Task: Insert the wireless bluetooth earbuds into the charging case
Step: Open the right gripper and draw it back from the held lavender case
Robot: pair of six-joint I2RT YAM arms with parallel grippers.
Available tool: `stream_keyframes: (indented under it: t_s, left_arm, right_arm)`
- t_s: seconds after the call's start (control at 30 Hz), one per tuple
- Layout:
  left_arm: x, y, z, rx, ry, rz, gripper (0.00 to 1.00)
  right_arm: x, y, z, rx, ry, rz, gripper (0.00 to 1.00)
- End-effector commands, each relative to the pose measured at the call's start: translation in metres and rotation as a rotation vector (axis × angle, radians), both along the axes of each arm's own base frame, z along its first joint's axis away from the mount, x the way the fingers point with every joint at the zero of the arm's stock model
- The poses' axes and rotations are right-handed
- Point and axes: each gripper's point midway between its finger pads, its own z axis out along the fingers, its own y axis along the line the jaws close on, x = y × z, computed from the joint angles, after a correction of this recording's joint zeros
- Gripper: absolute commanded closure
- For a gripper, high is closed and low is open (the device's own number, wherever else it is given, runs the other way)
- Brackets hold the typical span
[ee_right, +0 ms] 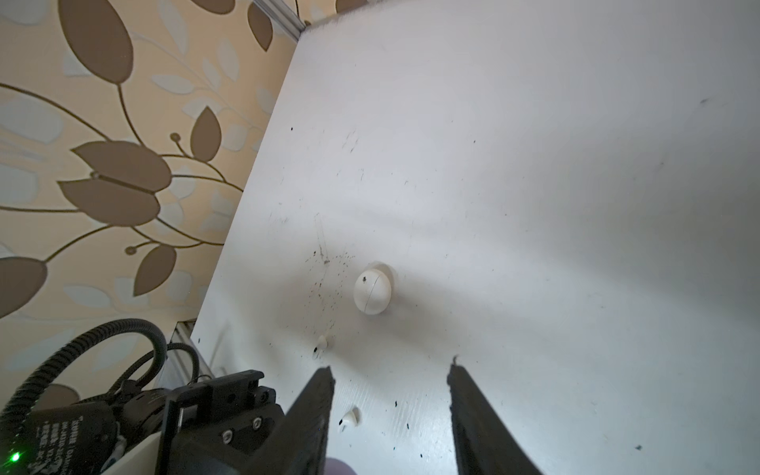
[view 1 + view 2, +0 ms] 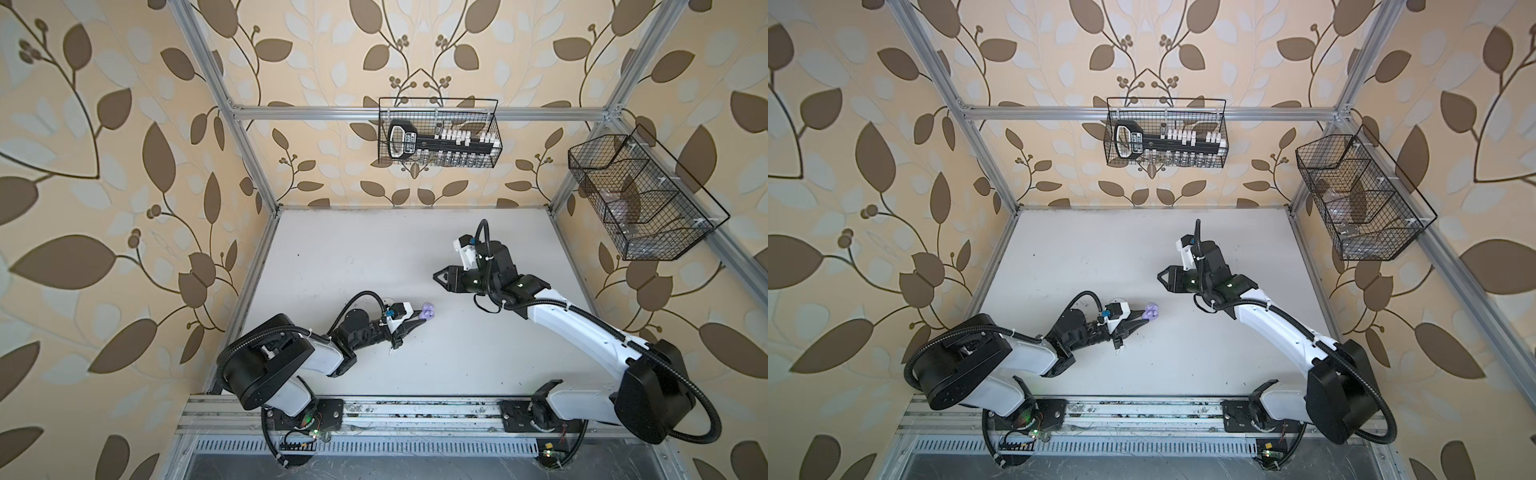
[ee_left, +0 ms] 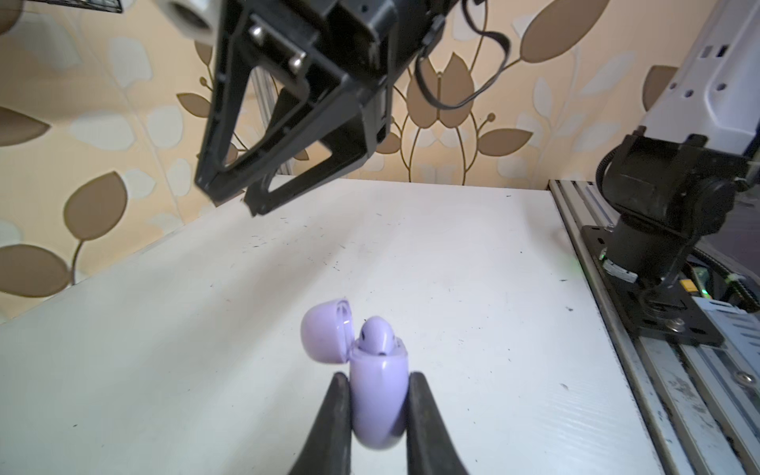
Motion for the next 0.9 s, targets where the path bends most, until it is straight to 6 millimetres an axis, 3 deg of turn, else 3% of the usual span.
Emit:
stream_keyframes:
  t_s: [0.0,0.13,0.5,0.87]
  left_arm:
    - [-0.016,-0.015,0.011,0.026,-0.087,-0.096,1.00]
    - [-0.026,-0.026,0.002,0.089,-0.102,-0.137,1.00]
    - [-0.031,-0.033,-0.006,0.142,-0.124,-0.147,1.00]
    - [-0.028,-0.032,-0.006,0.141,-0.128,-0.122,1.00]
  right_arm:
    - [-0.028,0.025,-0.020,0.105,0.192,0.156,0.53]
    - [-0.036,0.034,-0.039,0.091,0.242,0.190,0.52]
    - [-0.069,0.028,-0.087,0.088,0.340,0.193,0.56]
    - [-0.087,0.018,-0.101,0.100,0.359,0.172,0.69]
